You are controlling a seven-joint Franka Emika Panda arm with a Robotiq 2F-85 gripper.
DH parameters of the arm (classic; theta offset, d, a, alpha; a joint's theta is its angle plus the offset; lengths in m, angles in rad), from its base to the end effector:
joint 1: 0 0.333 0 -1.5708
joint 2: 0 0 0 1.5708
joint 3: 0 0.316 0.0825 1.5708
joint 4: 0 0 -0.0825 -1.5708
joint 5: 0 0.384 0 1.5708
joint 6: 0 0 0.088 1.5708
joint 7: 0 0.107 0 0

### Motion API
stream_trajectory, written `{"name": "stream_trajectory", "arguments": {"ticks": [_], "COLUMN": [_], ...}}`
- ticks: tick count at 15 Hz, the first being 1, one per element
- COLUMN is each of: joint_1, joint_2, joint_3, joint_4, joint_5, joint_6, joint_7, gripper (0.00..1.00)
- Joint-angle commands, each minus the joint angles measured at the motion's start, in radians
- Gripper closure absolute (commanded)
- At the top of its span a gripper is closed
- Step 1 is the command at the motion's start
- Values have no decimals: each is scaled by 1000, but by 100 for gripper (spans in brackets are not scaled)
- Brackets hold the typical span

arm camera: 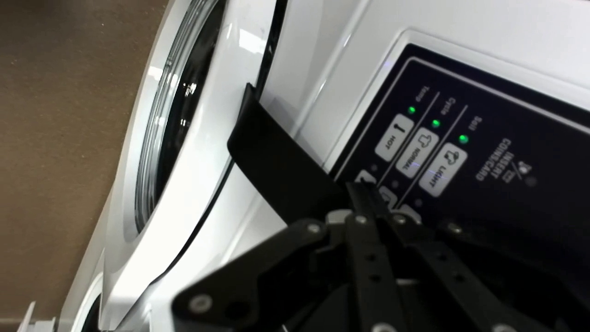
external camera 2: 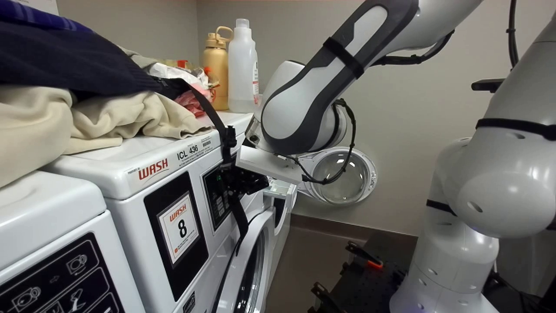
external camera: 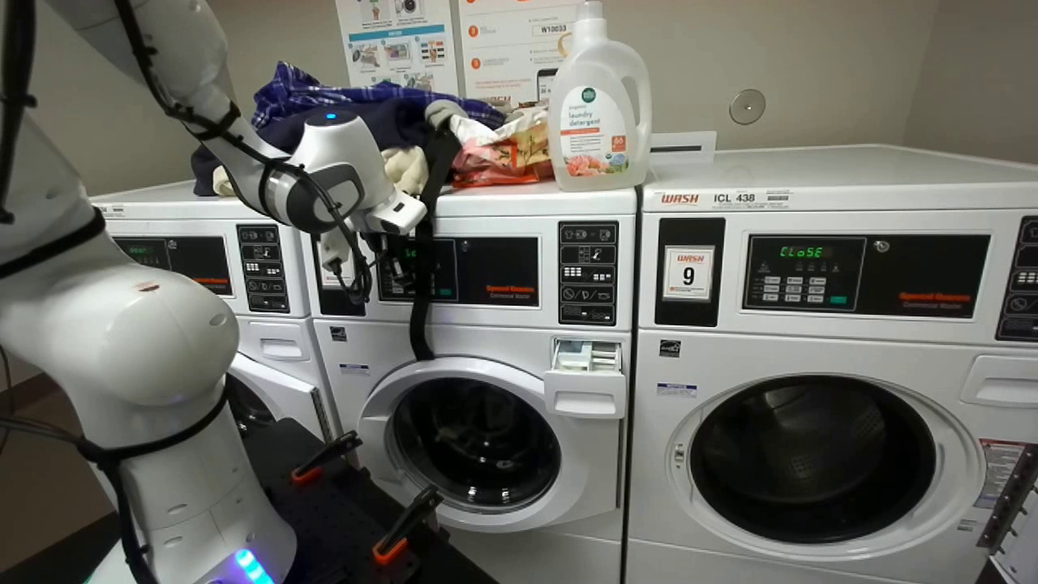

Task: Press the button on the washing machine.

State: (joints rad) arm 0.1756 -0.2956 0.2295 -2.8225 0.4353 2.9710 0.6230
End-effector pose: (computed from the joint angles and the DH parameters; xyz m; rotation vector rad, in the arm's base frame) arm 0.3766 0.1256 0.3297 -2.6640 0.8615 -0.4765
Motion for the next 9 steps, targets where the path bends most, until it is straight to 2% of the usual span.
{"name": "stream_trajectory", "arguments": {"ticks": [1,6,9], "joint_1": [-14,-4,-23], "joint_2": [22,6,-8], "joint_3": [19,5,7], "joint_4": [-1,-2,-2], "joint_5": [5,15,-19], "joint_6": [98,79,28], "joint_7": [68,119,133], "gripper": [100,100,100]}}
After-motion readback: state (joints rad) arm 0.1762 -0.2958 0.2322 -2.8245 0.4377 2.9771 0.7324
